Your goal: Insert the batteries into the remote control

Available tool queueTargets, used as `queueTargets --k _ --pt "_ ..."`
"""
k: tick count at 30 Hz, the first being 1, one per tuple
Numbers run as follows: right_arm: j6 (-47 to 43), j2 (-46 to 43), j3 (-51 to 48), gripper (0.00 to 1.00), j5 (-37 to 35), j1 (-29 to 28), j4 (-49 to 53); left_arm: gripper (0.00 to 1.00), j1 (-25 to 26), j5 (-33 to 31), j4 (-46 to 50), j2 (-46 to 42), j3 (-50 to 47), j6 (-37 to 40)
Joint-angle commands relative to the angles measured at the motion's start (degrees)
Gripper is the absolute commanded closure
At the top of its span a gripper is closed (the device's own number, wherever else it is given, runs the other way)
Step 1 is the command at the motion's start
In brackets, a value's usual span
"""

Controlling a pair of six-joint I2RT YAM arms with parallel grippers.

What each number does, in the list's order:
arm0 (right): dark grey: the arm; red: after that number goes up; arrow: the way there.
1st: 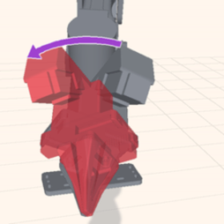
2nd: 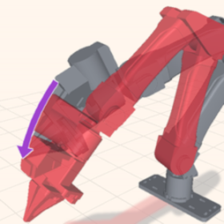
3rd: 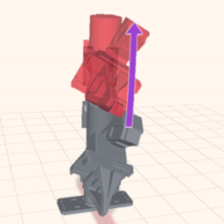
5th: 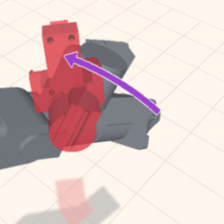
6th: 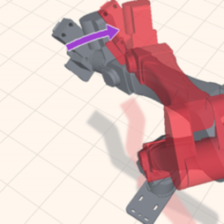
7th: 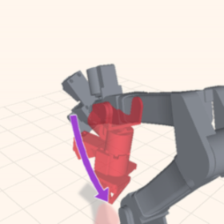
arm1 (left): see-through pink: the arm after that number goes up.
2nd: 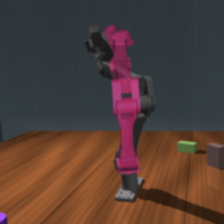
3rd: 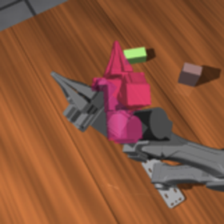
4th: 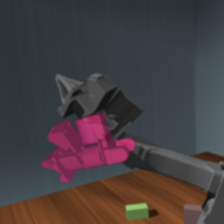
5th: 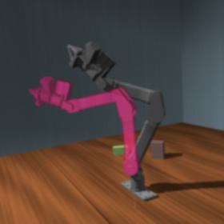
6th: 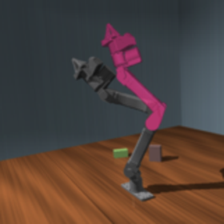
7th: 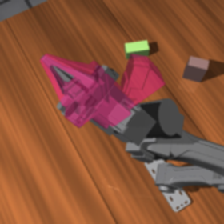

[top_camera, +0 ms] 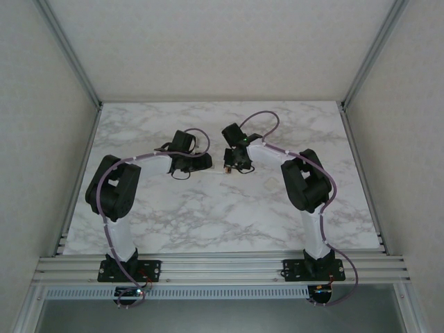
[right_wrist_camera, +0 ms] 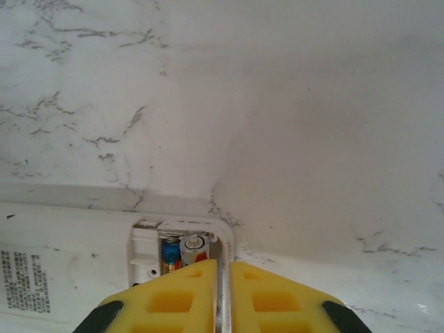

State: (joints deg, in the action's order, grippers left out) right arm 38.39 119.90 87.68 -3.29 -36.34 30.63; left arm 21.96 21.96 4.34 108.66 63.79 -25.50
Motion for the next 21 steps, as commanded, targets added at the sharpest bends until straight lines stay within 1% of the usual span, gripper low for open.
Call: queueTargets --k 1,8,11,18,21 --pt "1.1 0.2 -1.6 0.88 0.7 -1.0 0.0 0.40 -0.3 2.3 -2.0 0.7 -1.4 -1.2" --pt "2.0 -0.3 -2.3 0.89 -0.4 -1.8 0.9 0.42 -0.1 2.3 -2.5 0.5 -2.0 -1.4" --pt "1.5 -2.0 -2.2 0.88 -1.0 -1.7 1.4 0.41 -0.2 2.0 -2.1 0.1 -1.8 -1.3" --pt "2.4 -6.4 -1.7 0.83 -1.8 -1.8 1.7 0.41 -0.2 1.1 -1.5 -0.8 -1.5 -1.3" --pt "2.3 -6.0 -0.4 0.80 -2.2 -1.7 1.9 0.42 -0.2 1.1 -1.5 -0.8 -1.2 -1.4"
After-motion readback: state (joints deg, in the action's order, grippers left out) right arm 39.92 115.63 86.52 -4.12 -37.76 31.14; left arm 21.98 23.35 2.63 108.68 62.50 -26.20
